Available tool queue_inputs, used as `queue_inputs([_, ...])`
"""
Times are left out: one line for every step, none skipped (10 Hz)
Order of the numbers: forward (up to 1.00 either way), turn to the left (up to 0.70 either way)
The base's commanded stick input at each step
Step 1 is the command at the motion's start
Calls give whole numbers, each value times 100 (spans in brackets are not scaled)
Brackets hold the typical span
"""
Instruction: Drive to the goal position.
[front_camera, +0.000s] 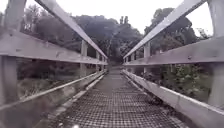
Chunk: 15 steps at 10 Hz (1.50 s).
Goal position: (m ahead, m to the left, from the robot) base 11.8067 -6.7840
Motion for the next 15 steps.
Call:
queue_inputs([60, 0])
queue_inputs([60, 0])
queue_inputs([60, 0])
queue_inputs([60, 0])
queue_inputs([60, 0])
queue_inputs([60, 0])
queue_inputs([60, 0])
queue_inputs([60, 0])
queue_inputs([60, 0])
queue_inputs([60, 0])
queue_inputs([60, 0])
queue_inputs([60, 0])
queue_inputs([60, 0])
queue_inputs([60, 0])
queue_inputs([60, 0])
